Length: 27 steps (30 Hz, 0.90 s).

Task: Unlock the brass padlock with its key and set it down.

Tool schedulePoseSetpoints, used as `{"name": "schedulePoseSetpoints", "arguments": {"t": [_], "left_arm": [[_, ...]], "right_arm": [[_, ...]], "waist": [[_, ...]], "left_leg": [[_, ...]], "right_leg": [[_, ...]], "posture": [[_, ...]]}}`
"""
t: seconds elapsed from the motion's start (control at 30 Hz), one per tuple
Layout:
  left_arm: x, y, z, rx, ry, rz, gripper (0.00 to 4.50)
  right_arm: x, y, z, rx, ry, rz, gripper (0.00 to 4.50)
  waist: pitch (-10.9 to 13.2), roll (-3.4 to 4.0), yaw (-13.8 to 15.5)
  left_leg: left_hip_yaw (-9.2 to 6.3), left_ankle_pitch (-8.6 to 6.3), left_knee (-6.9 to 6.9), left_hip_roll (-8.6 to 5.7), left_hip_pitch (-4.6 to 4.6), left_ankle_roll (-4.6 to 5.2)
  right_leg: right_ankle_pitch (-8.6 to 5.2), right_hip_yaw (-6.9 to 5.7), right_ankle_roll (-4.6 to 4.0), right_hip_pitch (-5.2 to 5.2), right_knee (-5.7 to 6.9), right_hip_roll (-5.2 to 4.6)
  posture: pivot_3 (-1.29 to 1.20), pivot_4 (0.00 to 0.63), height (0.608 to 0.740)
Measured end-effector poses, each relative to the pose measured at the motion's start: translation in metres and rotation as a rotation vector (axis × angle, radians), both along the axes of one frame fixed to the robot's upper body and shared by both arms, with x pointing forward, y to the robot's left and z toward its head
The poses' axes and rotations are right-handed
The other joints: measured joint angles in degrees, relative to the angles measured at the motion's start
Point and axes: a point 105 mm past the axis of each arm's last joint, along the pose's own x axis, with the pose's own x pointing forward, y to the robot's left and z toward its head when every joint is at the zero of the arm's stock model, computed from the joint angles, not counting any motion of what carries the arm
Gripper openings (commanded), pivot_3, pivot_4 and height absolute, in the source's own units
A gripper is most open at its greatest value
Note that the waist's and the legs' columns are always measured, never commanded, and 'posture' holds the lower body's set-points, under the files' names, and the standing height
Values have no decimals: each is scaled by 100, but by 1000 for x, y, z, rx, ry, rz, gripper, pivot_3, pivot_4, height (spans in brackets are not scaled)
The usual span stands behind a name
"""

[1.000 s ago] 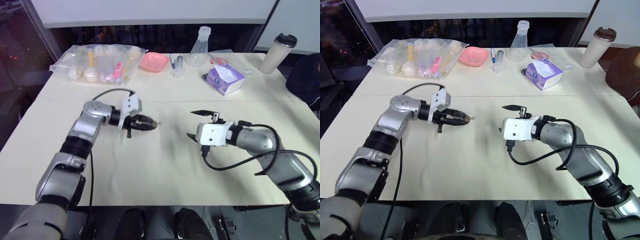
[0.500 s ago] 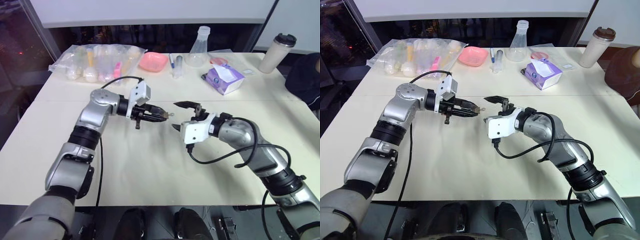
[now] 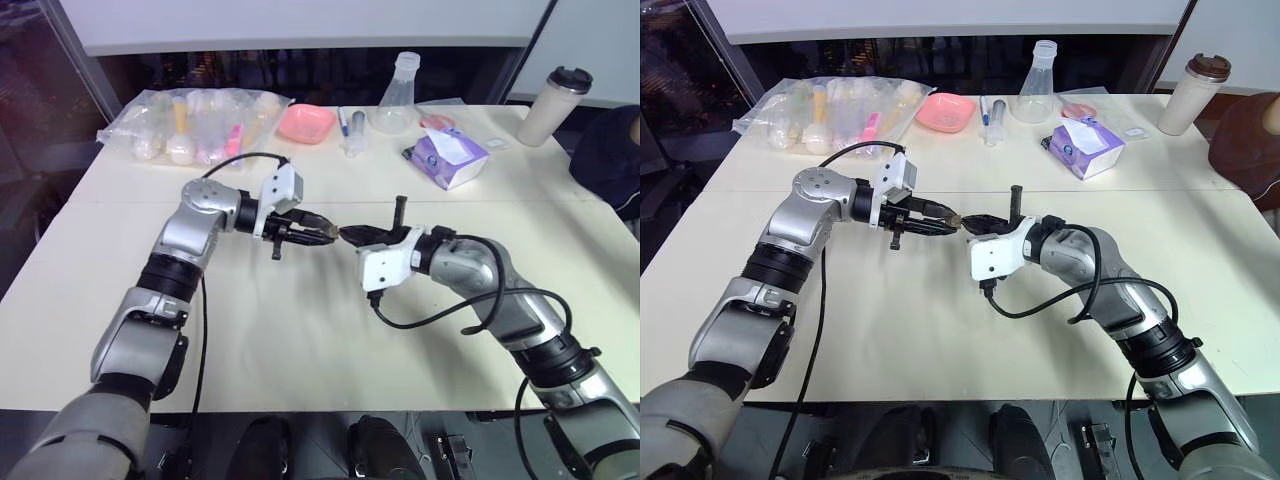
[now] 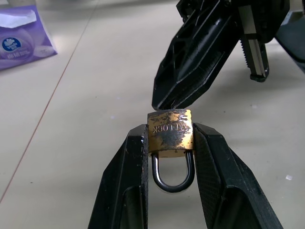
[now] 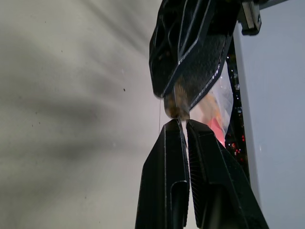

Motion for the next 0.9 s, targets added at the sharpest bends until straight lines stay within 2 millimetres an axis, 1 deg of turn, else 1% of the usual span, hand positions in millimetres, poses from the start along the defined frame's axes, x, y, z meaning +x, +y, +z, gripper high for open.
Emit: {"name": "schedulePoseSetpoints", "arguments": {"t": [0.1, 0.33, 0.5, 0.67, 0.8, 0.87, 0.9], "left_arm": [[0, 0, -1, 5, -15, -1, 740], [-1, -1, -10, 57, -124, -20, 740], [-4, -6, -14, 118, -253, -74, 740], [-6, -9, -23, 163, -371, -125, 740], [-4, -6, -23, 153, -367, -114, 740], [-1, -4, -19, 122, -321, -84, 740], [0, -3, -17, 100, -288, -69, 740]], "right_arm": [[0, 0, -1, 1, 20, -3, 22], [1, 1, -8, 16, 157, -27, 22], [2, -1, -13, -2, 307, -44, 22], [1, -2, -20, 23, 463, -86, 22], [3, 1, -18, 53, 461, -98, 22], [5, 2, -13, 32, 368, -90, 22], [5, 2, -10, 9, 304, -81, 273]], "waist": [[0, 0, -2], [0, 0, 3], [0, 0, 4], [0, 0, 5], [0, 0, -1], [0, 0, 1], [0, 0, 1]], "left_leg": [[0, 0, 0, 0, 0, 0], [0, 0, 0, 0, 0, 0], [0, 0, 0, 0, 0, 1], [0, -1, 0, 1, 0, 1], [0, -1, -1, 0, 0, 1], [1, -1, -1, 0, 0, 1], [1, -1, -1, -2, -1, 1]], "right_leg": [[0, 0, 0, 0, 0, 0], [0, 0, 0, -1, 1, -2], [0, -1, 0, 0, 1, -3], [0, -1, 0, -1, 1, -4], [0, -1, 0, -4, 2, -3], [0, -1, 0, -5, 5, -3], [0, -1, 0, -5, 5, -1]], "posture": [[0, 150, 715], [0, 150, 715], [0, 150, 715], [0, 150, 715], [0, 150, 715], [0, 150, 715], [0, 150, 715]]}}
